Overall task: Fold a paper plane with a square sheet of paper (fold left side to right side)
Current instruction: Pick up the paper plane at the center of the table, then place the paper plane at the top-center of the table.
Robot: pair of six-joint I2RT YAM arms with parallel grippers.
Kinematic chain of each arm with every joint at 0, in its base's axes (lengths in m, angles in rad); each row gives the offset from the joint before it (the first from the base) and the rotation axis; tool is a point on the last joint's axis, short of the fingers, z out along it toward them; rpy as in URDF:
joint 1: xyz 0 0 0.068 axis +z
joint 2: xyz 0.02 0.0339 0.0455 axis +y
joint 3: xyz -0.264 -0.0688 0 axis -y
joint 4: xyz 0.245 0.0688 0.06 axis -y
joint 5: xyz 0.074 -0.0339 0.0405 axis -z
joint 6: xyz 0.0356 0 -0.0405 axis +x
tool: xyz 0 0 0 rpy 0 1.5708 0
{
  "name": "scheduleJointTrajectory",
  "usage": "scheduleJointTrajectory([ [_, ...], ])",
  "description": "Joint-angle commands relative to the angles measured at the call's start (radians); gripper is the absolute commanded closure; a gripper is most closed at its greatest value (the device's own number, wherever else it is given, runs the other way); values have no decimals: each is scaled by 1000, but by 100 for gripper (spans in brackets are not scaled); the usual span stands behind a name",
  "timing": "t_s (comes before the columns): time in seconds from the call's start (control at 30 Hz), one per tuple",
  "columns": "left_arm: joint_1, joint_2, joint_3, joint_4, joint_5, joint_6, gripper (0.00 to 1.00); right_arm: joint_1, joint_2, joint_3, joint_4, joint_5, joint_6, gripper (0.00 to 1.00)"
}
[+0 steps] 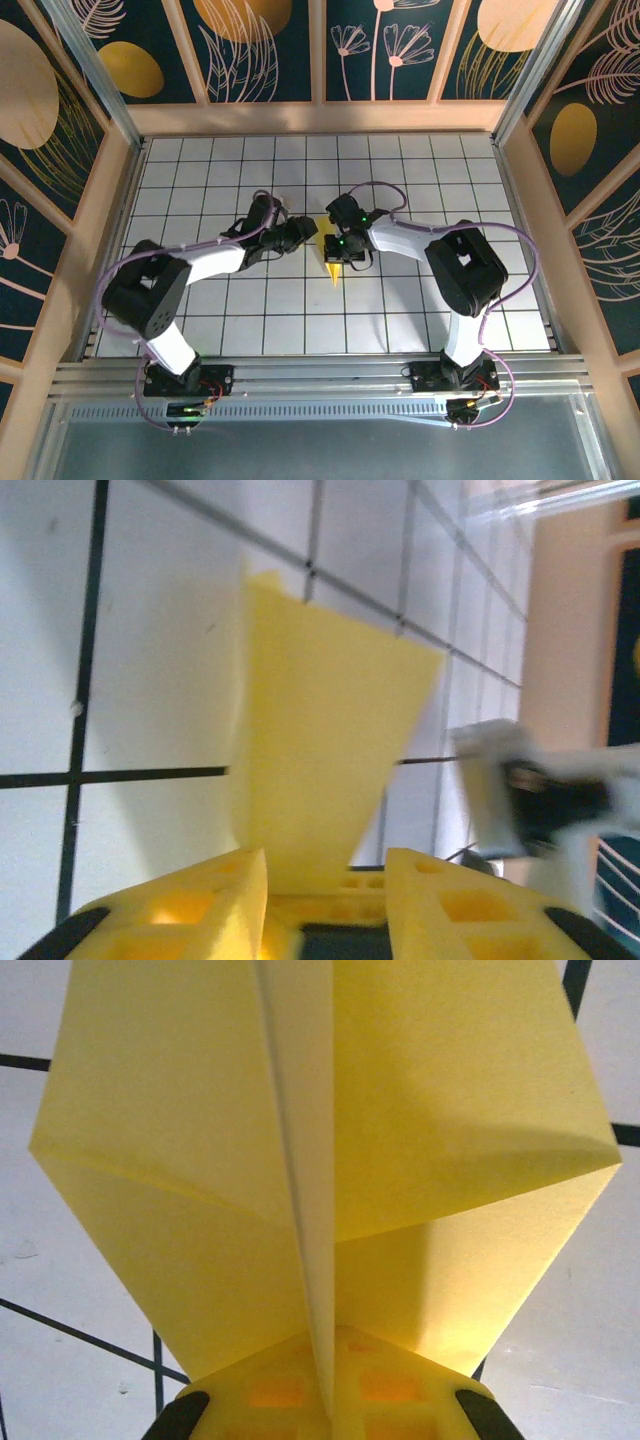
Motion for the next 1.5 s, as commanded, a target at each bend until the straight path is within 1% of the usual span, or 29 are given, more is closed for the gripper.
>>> scheduleJointTrajectory([
  [0.0, 15, -118, -2, -114, -120, 84, 59, 6, -32, 79, -107, 62, -5, 100],
  [0.13, 22, -262, -18, -226, -258, 144, 48, -5, -30, 170, -196, 115, -5, 100],
  [0.23, 31, -374, -50, -279, -360, 169, 40, -28, -17, 243, -239, 134, -2, 100],
  [0.4, 44, -563, -137, -308, -534, 205, 32, -76, 42, 367, -281, 157, -5, 100],
  [0.53, 54, -685, -197, -351, -648, 223, 22, -99, 103, 456, -301, 172, -11, 100],
  [0.63, 56, -772, -236, -385, -709, 233, 15, -112, 152, 524, -322, 180, -19, 100],
  [0.77, 58, -857, -274, -424, -744, 257, 10, -118, 225, 618, -363, 200, -35, 100],
  [0.97, 59, -939, -302, -464, -758, 281, 8, -130, 314, 718, -393, 202, -35, 100],
  [1.0, 59, -951, -306, -467, -755, 286, 7, -132, 328, 733, -396, 218, -37, 100],
  [1.47, 59, -1013, -350, -504, -742, 273, 6, -149, 513, 929, -452, 233, -46, 100],
])
